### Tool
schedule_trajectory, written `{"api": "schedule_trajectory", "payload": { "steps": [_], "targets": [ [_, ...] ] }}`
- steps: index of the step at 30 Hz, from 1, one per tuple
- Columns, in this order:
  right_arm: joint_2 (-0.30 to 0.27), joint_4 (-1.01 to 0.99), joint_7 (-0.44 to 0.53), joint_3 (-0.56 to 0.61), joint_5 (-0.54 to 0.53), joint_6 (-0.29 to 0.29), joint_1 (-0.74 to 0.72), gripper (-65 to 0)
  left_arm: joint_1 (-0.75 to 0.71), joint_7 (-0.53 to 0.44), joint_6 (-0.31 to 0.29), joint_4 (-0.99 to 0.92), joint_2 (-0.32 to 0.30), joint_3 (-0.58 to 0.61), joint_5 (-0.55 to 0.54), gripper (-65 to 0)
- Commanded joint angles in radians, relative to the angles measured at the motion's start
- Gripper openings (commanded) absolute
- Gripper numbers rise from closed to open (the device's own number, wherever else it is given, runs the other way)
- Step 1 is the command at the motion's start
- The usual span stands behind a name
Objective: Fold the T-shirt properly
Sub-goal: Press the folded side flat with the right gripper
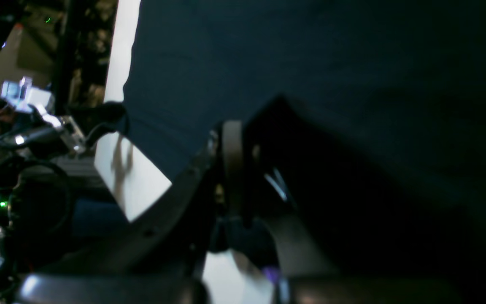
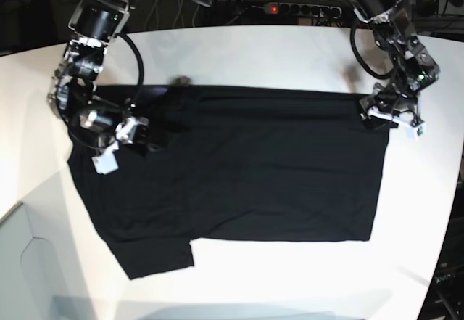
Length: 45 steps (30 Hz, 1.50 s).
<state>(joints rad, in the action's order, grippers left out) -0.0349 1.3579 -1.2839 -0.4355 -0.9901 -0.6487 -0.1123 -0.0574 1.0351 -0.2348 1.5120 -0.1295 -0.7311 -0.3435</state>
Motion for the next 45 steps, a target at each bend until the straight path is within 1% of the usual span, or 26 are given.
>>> {"api": "schedule_trajectory", "payload": {
  "steps": [1, 3, 5, 8, 13, 14, 19, 22, 26, 29, 32, 34, 35, 38, 42, 45],
  "targets": [
    [-0.021, -0.001, 0.037, 0.008, -0.029, 0.014, -0.037, -65.0, 0.006, 0.001, 0.004, 0.008, -0.009, 0.000, 0.001, -21.9],
    [-0.024, -0.039, 0.063, 0.022, -0.029, 0.014, -0.062, -65.0, 0.006, 0.001, 0.004, 0.008, -0.009, 0.000, -0.002, -21.9],
    [-0.047, -0.082, 0.091, 0.020, -0.029, 0.014, -0.082, -65.0, 0.008, 0.001, 0.004, 0.012, -0.009, 0.000, -0.004, -21.9],
    [-0.067, -0.150, 0.137, 0.020, -0.029, 0.014, -0.108, -65.0, 0.008, 0.001, 0.004, 0.008, -0.009, 0.000, -0.001, -21.9],
    [-0.089, -0.249, 0.224, 0.019, -0.029, 0.014, -0.143, -64.9, 0.001, 0.001, 0.004, 0.008, -0.008, 0.000, 0.001, -21.9],
    [-0.093, -0.263, 0.241, 0.017, -0.031, 0.014, -0.143, -63.9, 0.001, 0.003, 0.004, 0.008, -0.008, 0.000, 0.002, -21.9],
    [-0.095, -0.289, 0.304, 0.016, -0.031, 0.017, -0.137, -54.0, 0.001, 0.004, 0.004, 0.008, -0.008, 0.000, 0.004, -21.9],
    [-0.095, -0.289, 0.336, 0.016, -0.034, 0.062, -0.134, -48.1, 0.000, 0.004, 0.004, 0.008, -0.008, 0.000, 0.004, -21.9],
    [-0.095, -0.288, 0.362, 0.014, -0.034, 0.181, -0.148, -42.4, 0.000, 0.003, 0.004, 0.008, -0.008, 0.000, 0.004, -21.9],
    [-0.095, -0.291, 0.375, 0.014, -0.033, 0.229, -0.178, -39.0, 0.000, 0.003, 0.004, 0.008, -0.008, 0.000, 0.004, -21.9],
    [-0.093, -0.288, 0.372, 0.014, -0.034, 0.335, -0.194, -35.9, 0.000, 0.003, 0.004, 0.008, -0.008, 0.000, 0.004, -21.9],
    [-0.093, -0.274, 0.369, 0.014, -0.036, 0.390, -0.194, -34.9, 0.001, 0.003, 0.004, 0.008, -0.008, 0.000, 0.004, -21.9],
    [-0.093, -0.249, 0.367, 0.014, -0.036, 0.404, -0.189, -34.9, 0.001, 0.003, 0.004, 0.008, -0.008, 0.000, 0.004, -21.9],
    [-0.093, -0.113, 0.367, 0.014, -0.036, 0.407, -0.119, -35.0, 0.001, 0.003, 0.002, 0.012, -0.008, 0.000, 0.001, -21.9],
    [-0.095, 0.140, 0.367, 0.020, -0.036, 0.410, 0.027, -37.6, 0.001, 0.009, 0.001, 0.048, -0.012, -0.005, -0.004, -21.9],
    [-0.098, 0.256, 0.367, 0.020, -0.034, 0.410, 0.122, -38.8, 0.003, 0.009, -0.001, 0.071, -0.011, -0.003, -0.004, -21.9]
  ]
}}
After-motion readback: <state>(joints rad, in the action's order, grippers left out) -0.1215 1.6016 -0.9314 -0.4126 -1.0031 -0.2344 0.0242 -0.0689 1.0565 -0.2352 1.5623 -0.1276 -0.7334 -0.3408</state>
